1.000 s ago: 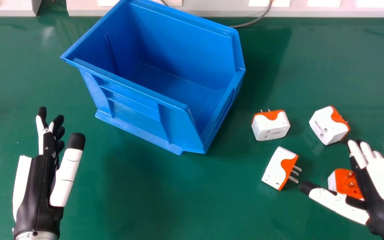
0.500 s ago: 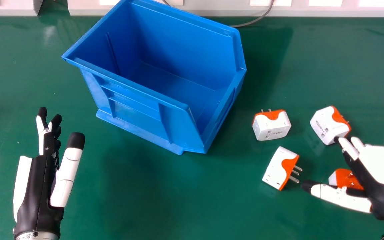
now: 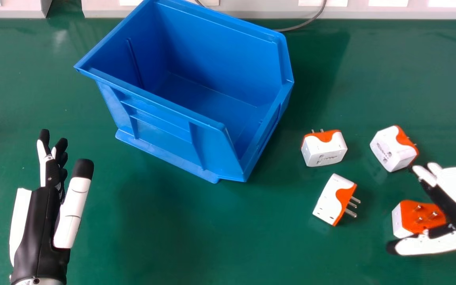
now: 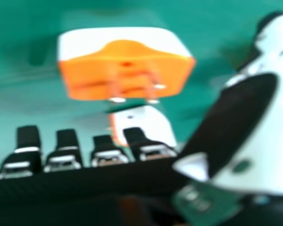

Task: Pick all objects and put in blue box

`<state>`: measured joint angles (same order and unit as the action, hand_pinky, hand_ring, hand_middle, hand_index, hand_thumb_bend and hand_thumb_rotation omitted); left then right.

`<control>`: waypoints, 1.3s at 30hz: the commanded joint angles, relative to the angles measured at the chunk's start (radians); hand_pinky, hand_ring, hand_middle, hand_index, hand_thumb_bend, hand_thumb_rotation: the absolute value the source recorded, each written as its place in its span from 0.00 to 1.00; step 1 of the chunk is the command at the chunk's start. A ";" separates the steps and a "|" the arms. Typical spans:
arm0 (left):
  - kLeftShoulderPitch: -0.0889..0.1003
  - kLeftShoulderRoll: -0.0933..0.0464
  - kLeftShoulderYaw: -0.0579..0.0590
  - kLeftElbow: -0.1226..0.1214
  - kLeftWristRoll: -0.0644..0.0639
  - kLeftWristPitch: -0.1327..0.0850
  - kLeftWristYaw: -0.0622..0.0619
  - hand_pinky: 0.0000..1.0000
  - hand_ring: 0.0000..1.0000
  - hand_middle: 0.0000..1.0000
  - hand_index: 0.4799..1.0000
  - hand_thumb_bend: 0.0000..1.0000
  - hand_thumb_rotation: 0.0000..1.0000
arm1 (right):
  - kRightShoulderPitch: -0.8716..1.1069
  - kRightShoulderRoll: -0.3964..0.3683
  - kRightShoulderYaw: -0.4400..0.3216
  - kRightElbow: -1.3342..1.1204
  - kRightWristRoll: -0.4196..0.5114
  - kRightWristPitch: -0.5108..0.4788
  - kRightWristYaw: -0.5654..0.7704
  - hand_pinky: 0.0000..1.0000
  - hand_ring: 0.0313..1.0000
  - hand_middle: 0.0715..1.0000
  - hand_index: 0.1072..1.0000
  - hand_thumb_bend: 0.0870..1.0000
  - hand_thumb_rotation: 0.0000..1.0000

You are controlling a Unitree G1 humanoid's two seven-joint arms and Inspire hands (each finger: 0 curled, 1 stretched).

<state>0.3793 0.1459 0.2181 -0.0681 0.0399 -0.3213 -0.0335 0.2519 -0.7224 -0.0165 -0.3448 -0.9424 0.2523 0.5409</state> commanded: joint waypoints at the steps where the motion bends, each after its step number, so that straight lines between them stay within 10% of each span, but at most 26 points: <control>1: 0.006 0.017 0.012 -0.022 -0.010 -0.020 -0.007 1.00 1.00 1.00 0.99 0.73 1.00 | -0.007 -0.025 -0.013 0.002 -0.009 0.006 0.010 0.91 0.95 1.00 0.96 0.62 0.52; 15: 0.024 0.024 0.029 -0.052 -0.027 0.008 -0.031 1.00 1.00 1.00 1.00 0.71 1.00 | -0.010 -0.099 0.002 0.064 -0.003 -0.075 0.009 0.92 0.95 0.99 0.95 0.65 0.45; 39: 0.058 0.025 0.032 -0.113 -0.028 0.043 -0.037 1.00 1.00 1.00 1.00 0.74 1.00 | -0.142 -0.128 0.087 0.208 -0.001 -0.147 0.014 0.87 0.91 0.94 0.90 0.58 0.51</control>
<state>0.4288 0.1644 0.2421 -0.1525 0.0197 -0.2721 -0.0684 0.1256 -0.8328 0.0700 -0.1466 -0.9378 0.1003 0.5582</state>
